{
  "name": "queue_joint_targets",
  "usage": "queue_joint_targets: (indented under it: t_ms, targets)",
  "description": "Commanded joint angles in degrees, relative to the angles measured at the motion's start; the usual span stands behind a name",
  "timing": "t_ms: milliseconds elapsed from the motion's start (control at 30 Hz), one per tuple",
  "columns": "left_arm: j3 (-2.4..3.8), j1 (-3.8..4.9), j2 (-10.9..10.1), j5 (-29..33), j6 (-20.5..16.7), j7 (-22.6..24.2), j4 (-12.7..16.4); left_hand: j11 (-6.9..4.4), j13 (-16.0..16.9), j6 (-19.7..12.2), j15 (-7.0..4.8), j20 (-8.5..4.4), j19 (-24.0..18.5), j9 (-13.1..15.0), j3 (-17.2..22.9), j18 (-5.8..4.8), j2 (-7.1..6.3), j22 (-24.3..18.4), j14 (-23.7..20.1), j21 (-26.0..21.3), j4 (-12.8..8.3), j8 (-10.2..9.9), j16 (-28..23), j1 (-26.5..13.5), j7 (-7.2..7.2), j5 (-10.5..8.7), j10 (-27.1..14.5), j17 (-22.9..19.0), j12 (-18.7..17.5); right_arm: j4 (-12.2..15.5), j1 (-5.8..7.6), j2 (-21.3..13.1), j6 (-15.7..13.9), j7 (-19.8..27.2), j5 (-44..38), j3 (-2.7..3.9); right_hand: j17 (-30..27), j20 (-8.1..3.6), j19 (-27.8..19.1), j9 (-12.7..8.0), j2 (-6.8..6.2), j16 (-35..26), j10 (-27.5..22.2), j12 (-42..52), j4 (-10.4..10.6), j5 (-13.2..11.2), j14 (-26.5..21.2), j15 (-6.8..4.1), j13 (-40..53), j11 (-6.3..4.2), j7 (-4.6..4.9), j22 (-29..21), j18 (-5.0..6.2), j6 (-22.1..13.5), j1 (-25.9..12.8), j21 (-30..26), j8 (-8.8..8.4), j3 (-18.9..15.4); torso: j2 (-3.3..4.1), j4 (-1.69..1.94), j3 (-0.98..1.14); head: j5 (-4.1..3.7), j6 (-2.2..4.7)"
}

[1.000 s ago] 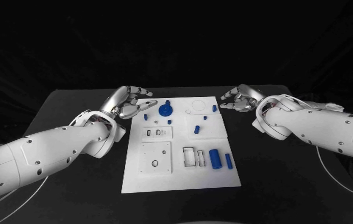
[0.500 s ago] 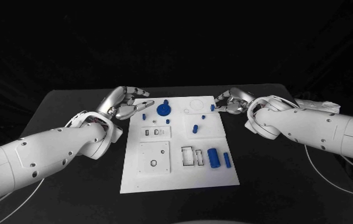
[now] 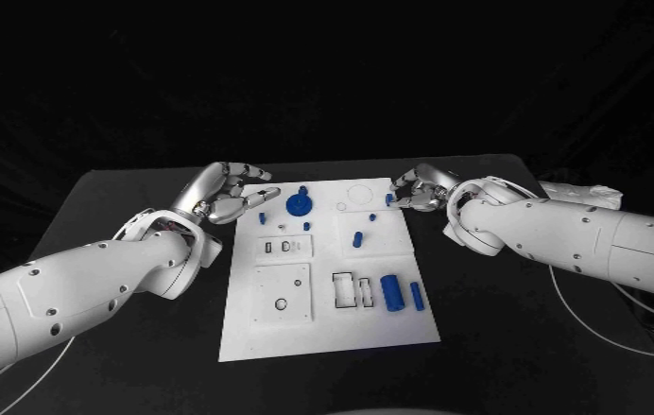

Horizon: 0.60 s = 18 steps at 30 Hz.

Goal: Assemble the parts on the task board

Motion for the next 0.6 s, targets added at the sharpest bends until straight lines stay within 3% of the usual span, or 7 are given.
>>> queue_joint_targets:
  t_ms: [33,267,600]
  targets:
    - [0.04,0.01,0.02,-0.11,0.25,0.72,0.17,-0.12,15.10,0.31,-0.36,0.22,6.03,0.00,-0.38,-0.43,0.58,15.10,5.97,0.14,-0.02,-0.31,0.15,-0.11,-0.11,0.32,6.06,15.07,0.14,-0.42,-0.10,0.40,0.68,-0.95,-1.32,0.00,15.07,-0.43,6.00,0.00,0.11,0.23,6.00,0.16,-0.24,-0.25,6.08,-0.32,15.09,-0.11,0.21,15.08,-0.39,0.28,0.60,0.26,0.20,-0.02,-0.02,-0.01,-0.01,0.01,-0.04]
    - [0.04,0.02,0.09,-0.11,0.28,0.72,0.09,-0.12,15.10,0.31,-0.36,0.22,6.03,0.00,-0.38,-0.43,0.58,15.10,5.97,0.14,-0.02,-0.31,0.15,-0.11,-0.11,0.32,6.06,15.07,0.14,-1.29,-0.15,0.88,0.82,-1.45,-1.77,0.00,15.07,-0.43,6.00,0.00,0.16,0.23,6.00,0.16,-0.24,-0.28,6.08,-0.31,15.09,-0.09,0.22,15.08,-0.39,0.35,0.69,0.26,0.22,0.00,-0.01,0.05,-0.05,-0.18,-0.15]
    - [0.04,0.02,0.09,-0.11,0.34,0.62,0.06,-0.12,15.10,0.31,-0.36,0.22,6.03,0.00,-0.38,-0.43,0.58,15.10,5.97,0.14,-0.02,-0.31,0.15,-0.11,-0.11,0.32,6.06,15.07,0.14,-1.31,-0.17,1.28,1.84,-1.84,-1.80,0.01,15.07,-0.43,6.00,0.00,0.11,0.23,6.00,0.16,-0.43,-0.33,6.08,-0.32,15.09,-0.22,0.08,15.08,-0.39,0.56,1.14,0.26,0.26,-0.02,-0.02,-0.02,0.05,0.43,-0.33]
